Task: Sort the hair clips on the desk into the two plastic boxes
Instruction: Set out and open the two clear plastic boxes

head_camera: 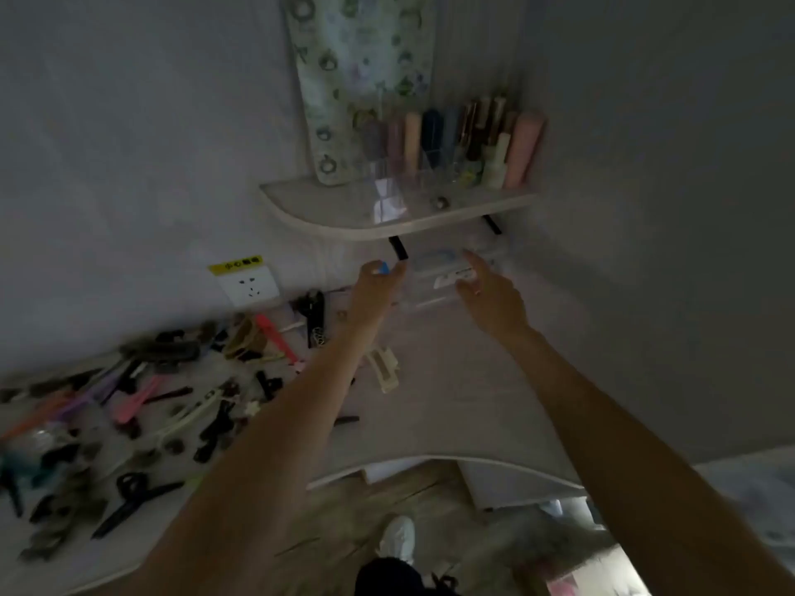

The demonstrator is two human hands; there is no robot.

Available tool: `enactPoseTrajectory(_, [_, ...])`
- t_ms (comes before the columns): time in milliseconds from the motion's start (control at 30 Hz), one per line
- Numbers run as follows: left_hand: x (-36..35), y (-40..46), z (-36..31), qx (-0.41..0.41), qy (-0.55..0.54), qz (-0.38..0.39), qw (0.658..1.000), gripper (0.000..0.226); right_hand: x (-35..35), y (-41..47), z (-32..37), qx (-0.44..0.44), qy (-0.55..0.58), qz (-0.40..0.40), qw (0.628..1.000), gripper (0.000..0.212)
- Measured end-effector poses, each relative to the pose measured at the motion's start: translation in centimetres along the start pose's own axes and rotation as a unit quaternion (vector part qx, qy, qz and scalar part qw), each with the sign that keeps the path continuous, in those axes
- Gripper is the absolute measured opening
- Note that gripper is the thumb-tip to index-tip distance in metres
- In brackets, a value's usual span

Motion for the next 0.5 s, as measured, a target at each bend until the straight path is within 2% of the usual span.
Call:
enactPoseTrajectory(67, [-0.6,0.9,-0.7,0.022,-0.058,-0.011,0.998,0.061,-0.6,0.8,0.0,-0.012,0.042,0.004,0.999,0.047])
enactPoseTrajectory(133, [-1.2,1.6,-1.4,-0.007,-0.055,-0.001,0.998,0.057,-1.3,1.3,-0.1,-0.016,0.074,-0.013,0.997,0.044])
enactPoseTrajectory(267, [-0.7,0.9,-2.0,-0.044,-0.039,0.013,0.998,0.046,-1.2,0.6,0.1,-0.041,0.133,-0.087,0.986,0.035])
enactPoseTrajectory(367, [-0.3,-1.9,-1.1,-0.054,-0.074,0.038,0.995,0.037,-0.5,-2.2,0.3,-0.065,0.178,-0.141,0.972,0.031])
enactPoseTrajectory(500, [0.7,-6.3,2.9,-0.03,-0.057,0.066,0.996,0.031,0.8,-8.3,-1.1,-0.108,0.146,-0.229,0.956,0.038])
Point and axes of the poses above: each hand's wrist, its own y-axis towards the middle knuckle, its own x-axis out of the back of the hand, z = x × y, the point moved 5 cm from there along y, towards the middle knuckle, and after that the axes turned 10 degrees about x, right-handed, at the moved point
